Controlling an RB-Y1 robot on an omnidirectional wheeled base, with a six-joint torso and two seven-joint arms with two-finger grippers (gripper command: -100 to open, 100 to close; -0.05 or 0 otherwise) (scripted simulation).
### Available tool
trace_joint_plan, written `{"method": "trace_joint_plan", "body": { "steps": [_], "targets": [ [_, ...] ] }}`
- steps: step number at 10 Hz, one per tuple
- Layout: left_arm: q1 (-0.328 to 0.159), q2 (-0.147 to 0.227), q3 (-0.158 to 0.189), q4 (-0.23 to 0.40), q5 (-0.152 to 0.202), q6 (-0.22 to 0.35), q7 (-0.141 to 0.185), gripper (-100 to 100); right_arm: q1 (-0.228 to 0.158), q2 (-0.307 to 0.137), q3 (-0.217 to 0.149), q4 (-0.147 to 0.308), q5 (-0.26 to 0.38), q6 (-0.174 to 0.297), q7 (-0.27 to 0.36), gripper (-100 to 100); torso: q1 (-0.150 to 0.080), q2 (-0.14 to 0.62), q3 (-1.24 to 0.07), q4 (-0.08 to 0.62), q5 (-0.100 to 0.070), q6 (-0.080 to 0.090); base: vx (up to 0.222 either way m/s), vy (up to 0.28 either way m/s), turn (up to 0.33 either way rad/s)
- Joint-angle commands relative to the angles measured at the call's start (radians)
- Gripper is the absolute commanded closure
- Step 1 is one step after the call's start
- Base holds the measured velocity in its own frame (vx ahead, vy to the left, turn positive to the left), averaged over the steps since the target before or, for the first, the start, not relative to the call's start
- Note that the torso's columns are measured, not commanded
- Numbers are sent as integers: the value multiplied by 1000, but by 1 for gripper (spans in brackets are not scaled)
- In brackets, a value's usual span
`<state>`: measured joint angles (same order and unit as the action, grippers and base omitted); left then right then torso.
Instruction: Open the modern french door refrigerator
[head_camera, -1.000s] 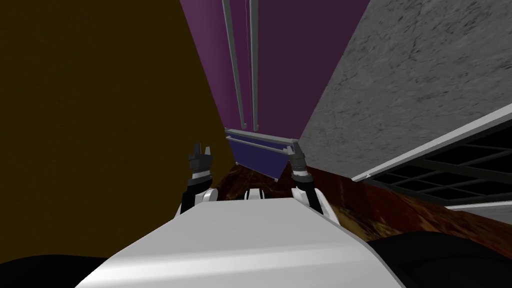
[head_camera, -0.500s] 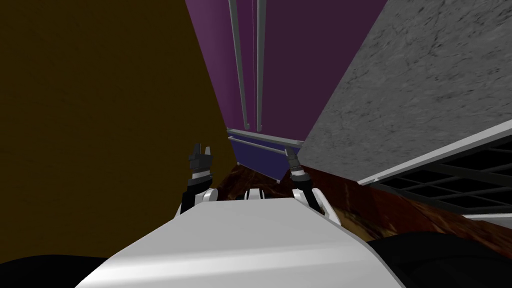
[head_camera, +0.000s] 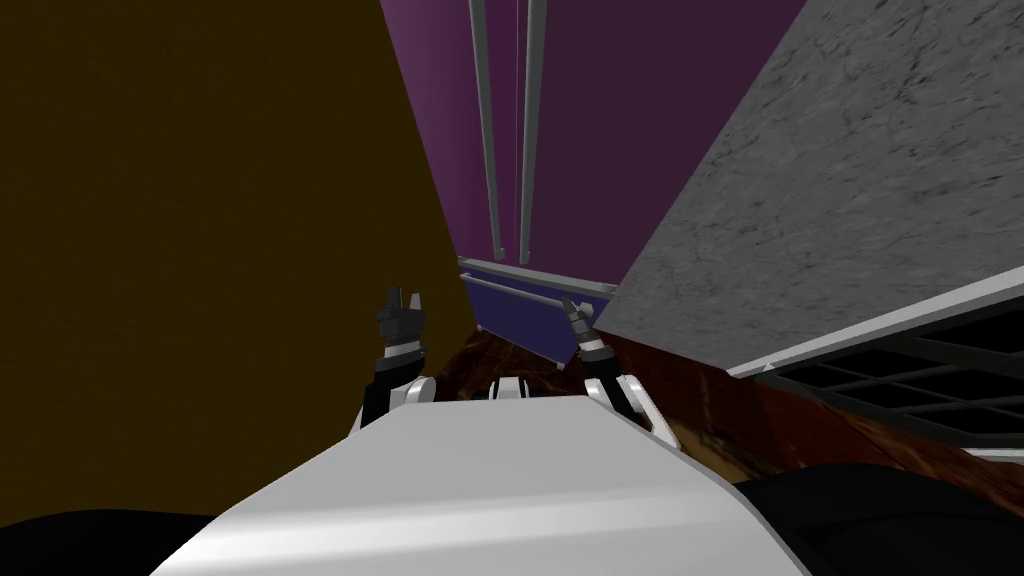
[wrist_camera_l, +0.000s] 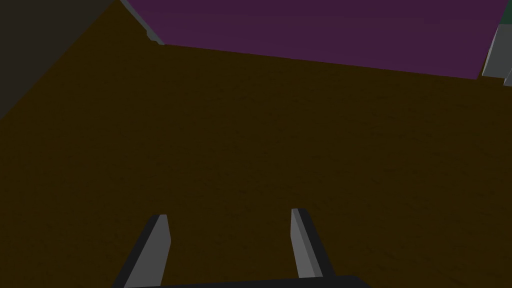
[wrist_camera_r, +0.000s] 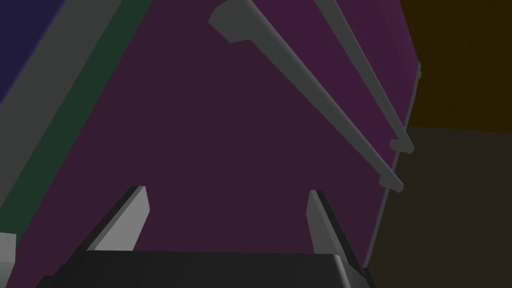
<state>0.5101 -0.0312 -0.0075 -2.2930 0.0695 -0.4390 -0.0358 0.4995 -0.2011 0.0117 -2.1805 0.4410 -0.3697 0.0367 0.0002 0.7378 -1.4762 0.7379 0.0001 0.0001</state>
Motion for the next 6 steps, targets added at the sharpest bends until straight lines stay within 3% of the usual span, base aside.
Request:
{"method": "trace_joint_plan", "body": {
  "steps": [1,2,3,4,5,6],
  "targets": [
    [0,0,0,0,0,0,0,0,-6,-8,5,17,77,48,34,-100,0,-1,0,0,0,0,48,42,29],
    [0,0,0,0,0,0,0,0,-10,-15,7,33,107,88,62,-100,0,0,0,0,0,0,55,48,47],
    [0,0,0,0,0,0,0,0,-10,-15,7,33,137,88,62,-100,0,0,0,0,0,0,47,39,37],
    [0,0,0,0,0,0,0,0,-14,-20,9,49,168,129,91,-100,0,0,0,0,0,0,57,54,73],
    [0,0,0,0,0,0,0,0,-14,-20,9,49,198,129,91,-100,0,0,0,0,0,0,48,44,32],
    [0,0,0,0,0,0,0,0,-18,-25,10,67,230,172,121,-100,0,1,0,0,0,0,46,48,62]
  ]
}}
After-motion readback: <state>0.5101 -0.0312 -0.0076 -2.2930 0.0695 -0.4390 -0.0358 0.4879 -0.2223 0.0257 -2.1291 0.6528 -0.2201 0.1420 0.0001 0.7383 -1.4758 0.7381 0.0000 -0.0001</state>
